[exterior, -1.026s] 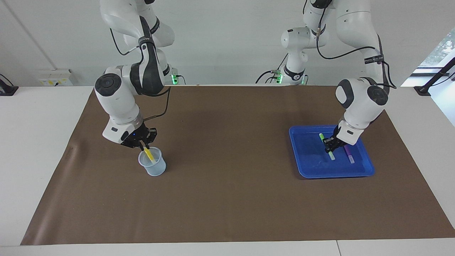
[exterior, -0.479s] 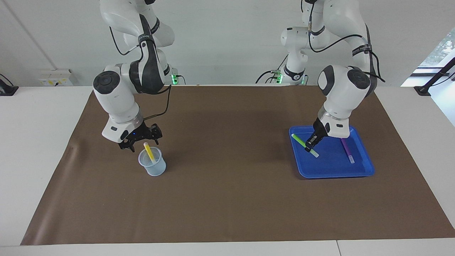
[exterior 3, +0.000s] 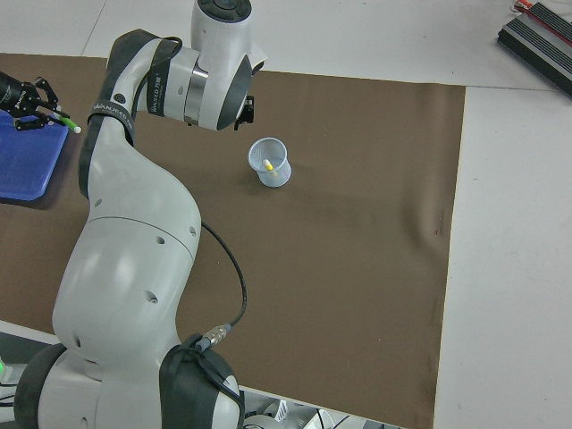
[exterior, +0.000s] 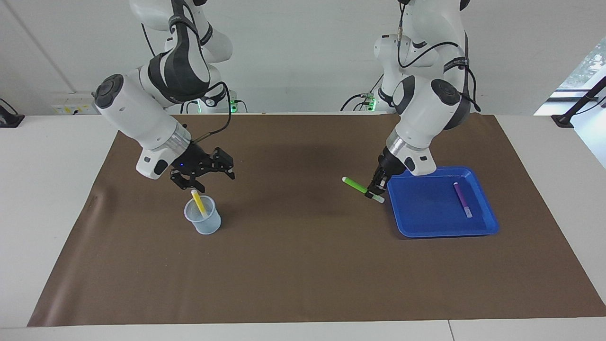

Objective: Transfer and insert pens with both arms
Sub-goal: 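Lift the green pen with the left gripper while the right gripper approaches, then grasp the green pen with the right gripper and open the left gripper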

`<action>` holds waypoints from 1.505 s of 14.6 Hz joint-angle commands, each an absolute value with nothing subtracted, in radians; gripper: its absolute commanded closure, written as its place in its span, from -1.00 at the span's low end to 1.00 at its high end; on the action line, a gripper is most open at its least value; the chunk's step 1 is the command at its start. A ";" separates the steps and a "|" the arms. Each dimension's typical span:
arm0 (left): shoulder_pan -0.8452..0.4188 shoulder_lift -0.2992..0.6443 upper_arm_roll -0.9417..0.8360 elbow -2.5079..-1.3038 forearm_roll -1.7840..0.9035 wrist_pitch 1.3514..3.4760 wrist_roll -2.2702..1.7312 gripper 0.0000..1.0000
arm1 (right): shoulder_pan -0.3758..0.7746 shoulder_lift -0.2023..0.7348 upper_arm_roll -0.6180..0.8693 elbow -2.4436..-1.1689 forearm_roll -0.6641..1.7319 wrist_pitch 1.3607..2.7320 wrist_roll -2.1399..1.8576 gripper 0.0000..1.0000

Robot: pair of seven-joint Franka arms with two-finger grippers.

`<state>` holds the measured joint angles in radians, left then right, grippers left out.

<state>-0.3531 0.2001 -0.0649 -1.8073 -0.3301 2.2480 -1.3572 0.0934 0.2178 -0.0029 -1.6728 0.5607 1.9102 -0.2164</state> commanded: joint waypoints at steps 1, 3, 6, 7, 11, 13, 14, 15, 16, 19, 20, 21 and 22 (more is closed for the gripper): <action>-0.405 0.232 -0.051 -1.775 -0.389 2.305 -1.466 1.00 | 0.066 0.226 0.003 -1.669 0.765 1.901 -0.145 -1.00; -0.454 0.235 -0.051 -1.763 -0.454 2.350 -1.514 1.00 | 0.069 0.213 0.003 -1.707 0.926 1.922 -0.100 -1.00; -0.509 0.250 -0.051 -1.737 -0.480 2.411 -1.607 1.00 | 0.101 0.192 0.003 -1.759 1.090 1.996 -0.071 -1.00; -0.532 0.258 -0.051 -1.733 -0.480 2.446 -1.643 1.00 | 0.118 0.190 0.003 -1.764 1.091 2.005 -0.052 -1.00; -0.600 0.265 -0.051 -1.732 -0.479 2.560 -1.742 1.00 | 0.218 0.169 0.003 -1.839 1.094 2.144 -0.045 -0.71; -0.604 0.275 -0.051 -1.724 -0.479 2.594 -1.762 1.00 | 0.232 0.170 0.003 -1.835 1.095 2.160 -0.022 -0.62; -0.604 0.276 -0.051 -1.721 -0.479 2.597 -1.764 1.00 | 0.227 0.172 0.003 -1.833 1.095 2.151 -0.020 -0.61; -0.604 0.276 -0.051 -1.721 -0.479 2.597 -1.764 1.00 | 0.224 0.172 0.005 -1.832 1.097 2.146 -0.020 -0.59; -0.604 0.276 -0.051 -1.721 -0.479 2.599 -1.764 1.00 | 0.224 0.170 0.005 -1.830 1.097 2.138 -0.018 -0.55; -0.604 0.276 -0.051 -1.724 -0.477 2.597 -1.764 1.00 | 0.221 0.170 0.003 -1.827 1.097 2.115 -0.018 -0.39; -0.604 0.276 -0.051 -1.724 -0.477 2.597 -1.764 1.00 | 0.221 0.170 0.003 -1.827 1.097 2.111 -0.018 -0.24; -0.604 0.276 -0.051 -1.724 -0.477 2.599 -1.764 1.00 | 0.221 0.170 0.003 -1.825 1.097 2.111 -0.018 -0.14; -0.604 0.276 -0.051 -1.724 -0.477 2.597 -1.763 1.00 | 0.221 0.172 0.003 -1.821 1.097 2.111 -0.018 0.01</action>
<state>-0.5945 0.2571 -0.0595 -1.7476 -0.4619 2.5861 -1.7546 0.2311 0.1913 -0.0010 -1.8051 1.0753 2.1231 -0.0238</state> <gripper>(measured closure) 0.833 0.423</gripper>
